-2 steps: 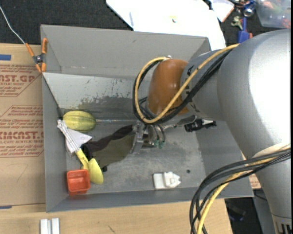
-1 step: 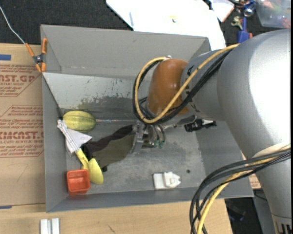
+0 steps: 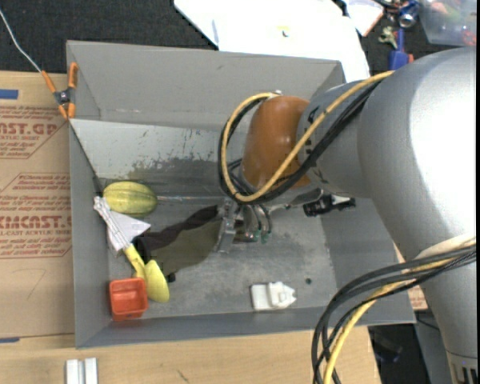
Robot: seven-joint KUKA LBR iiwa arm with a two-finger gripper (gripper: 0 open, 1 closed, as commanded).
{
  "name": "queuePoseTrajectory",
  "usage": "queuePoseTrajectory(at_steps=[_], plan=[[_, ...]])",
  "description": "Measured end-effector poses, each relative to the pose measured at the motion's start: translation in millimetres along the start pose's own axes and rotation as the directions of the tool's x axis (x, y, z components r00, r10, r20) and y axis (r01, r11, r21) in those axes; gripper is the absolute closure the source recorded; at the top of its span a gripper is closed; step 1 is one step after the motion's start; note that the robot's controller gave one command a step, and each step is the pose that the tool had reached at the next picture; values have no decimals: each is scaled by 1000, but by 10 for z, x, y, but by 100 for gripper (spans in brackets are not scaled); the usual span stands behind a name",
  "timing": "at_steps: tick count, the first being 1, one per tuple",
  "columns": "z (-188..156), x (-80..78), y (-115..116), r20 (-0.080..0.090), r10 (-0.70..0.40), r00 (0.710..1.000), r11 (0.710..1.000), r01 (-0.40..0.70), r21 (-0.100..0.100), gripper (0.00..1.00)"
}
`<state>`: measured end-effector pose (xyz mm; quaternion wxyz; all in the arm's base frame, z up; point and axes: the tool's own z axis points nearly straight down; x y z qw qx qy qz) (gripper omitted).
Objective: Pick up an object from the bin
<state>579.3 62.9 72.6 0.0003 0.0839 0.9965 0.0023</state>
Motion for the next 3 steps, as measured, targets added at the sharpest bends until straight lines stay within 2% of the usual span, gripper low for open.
queuePoseTrajectory(at_steps=[3], plan=[[-319, 4, 5, 0, -1, 1000, 1000, 1, -1, 100]])
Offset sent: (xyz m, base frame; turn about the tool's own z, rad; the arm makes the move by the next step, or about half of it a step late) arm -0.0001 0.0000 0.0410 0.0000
